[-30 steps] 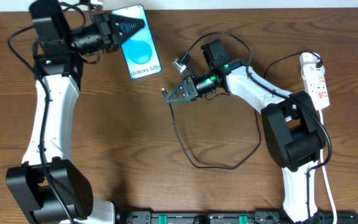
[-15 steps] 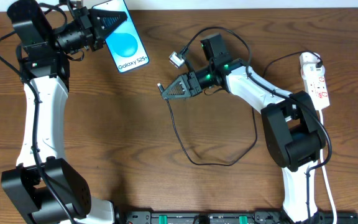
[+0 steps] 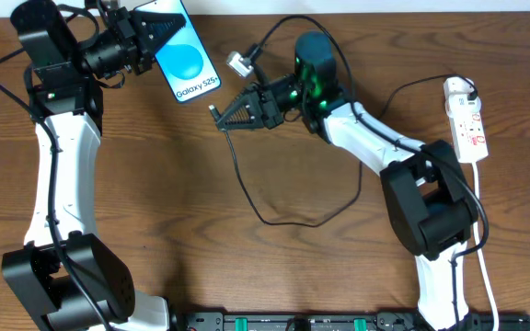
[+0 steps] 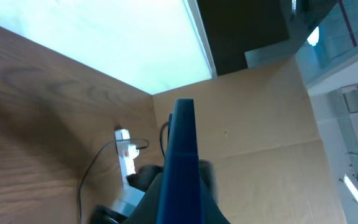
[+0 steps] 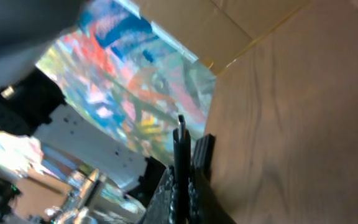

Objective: Plug charger to phone and switch on socket
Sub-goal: 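Push the connector into the phone's bottom port with the right gripper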

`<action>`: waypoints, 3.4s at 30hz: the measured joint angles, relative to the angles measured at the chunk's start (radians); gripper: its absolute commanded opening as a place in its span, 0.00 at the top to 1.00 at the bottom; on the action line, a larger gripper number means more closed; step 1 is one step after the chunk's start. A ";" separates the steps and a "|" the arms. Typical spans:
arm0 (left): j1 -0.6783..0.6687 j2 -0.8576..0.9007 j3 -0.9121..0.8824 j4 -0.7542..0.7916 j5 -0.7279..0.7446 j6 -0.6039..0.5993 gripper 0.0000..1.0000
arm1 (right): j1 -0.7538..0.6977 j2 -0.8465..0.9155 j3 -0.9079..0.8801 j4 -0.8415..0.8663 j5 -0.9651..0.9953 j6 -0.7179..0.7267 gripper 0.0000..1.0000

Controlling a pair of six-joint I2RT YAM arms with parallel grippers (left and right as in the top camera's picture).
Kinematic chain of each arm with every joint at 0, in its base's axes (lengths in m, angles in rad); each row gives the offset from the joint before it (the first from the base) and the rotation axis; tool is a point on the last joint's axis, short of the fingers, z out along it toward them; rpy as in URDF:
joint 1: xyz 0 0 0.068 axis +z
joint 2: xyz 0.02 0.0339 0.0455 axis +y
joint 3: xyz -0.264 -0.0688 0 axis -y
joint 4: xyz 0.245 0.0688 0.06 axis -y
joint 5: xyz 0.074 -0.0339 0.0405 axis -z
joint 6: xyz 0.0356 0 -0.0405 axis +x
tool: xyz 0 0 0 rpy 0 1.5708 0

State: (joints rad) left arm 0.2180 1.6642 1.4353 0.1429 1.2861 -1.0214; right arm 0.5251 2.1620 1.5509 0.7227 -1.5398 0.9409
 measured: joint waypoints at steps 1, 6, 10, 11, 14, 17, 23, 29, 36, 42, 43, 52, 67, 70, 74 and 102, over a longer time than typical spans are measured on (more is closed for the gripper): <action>0.000 0.000 0.000 0.008 -0.006 0.000 0.92 | 0.003 -0.002 -0.001 0.093 0.000 0.071 0.99; 0.000 0.000 -0.001 0.094 -0.018 -0.007 0.92 | 0.012 -0.009 0.000 0.415 0.010 0.378 0.99; 0.002 0.000 -0.001 0.170 -0.028 -0.039 0.93 | 0.008 -0.009 0.000 0.509 0.010 0.542 0.99; 0.003 0.000 -0.001 0.184 -0.029 -0.049 0.93 | 0.008 -0.009 0.000 0.514 0.011 0.570 0.99; 0.003 0.000 -0.001 0.191 -0.034 -0.064 0.93 | 0.006 -0.009 0.000 0.516 0.015 0.628 0.99; 0.003 0.000 -0.001 0.192 -0.036 -0.075 0.93 | 0.004 -0.009 0.000 0.517 0.027 0.657 0.99; 0.003 0.000 -0.001 0.192 -0.036 -0.082 0.92 | 0.005 -0.009 0.000 0.517 0.057 0.680 0.99; 0.003 0.000 -0.001 0.192 -0.036 -0.082 0.92 | 0.005 -0.009 0.000 0.534 0.086 0.688 0.99; 0.003 0.000 -0.001 0.192 -0.037 -0.079 0.93 | 0.004 -0.009 0.000 0.547 0.099 0.691 0.99; 0.003 0.000 -0.001 0.192 -0.037 -0.070 0.93 | 0.001 -0.009 0.000 0.546 0.099 0.691 0.99; 0.003 0.000 -0.001 0.192 -0.037 -0.070 0.93 | 0.000 -0.009 0.000 0.547 0.099 0.691 0.99; 0.003 0.000 -0.001 0.183 -0.036 -0.051 0.93 | -0.001 -0.009 0.000 0.561 0.100 0.691 0.99; -0.003 0.000 -0.001 0.183 -0.035 -0.047 0.92 | -0.001 -0.009 0.000 0.587 0.097 0.691 0.99; -0.013 0.000 -0.001 0.183 -0.035 -0.045 0.93 | -0.001 -0.009 0.000 0.595 0.096 0.691 0.99; -0.026 0.000 -0.001 0.182 -0.032 -0.044 0.92 | -0.001 -0.009 0.000 0.596 0.093 0.691 0.99; -0.027 0.000 -0.001 0.170 0.010 -0.021 0.93 | -0.001 -0.009 0.000 0.598 0.084 0.691 0.99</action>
State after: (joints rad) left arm 0.1913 1.6642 1.4345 0.3126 1.2961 -1.0424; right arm 0.5240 2.1529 1.5509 1.3209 -1.4555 1.6318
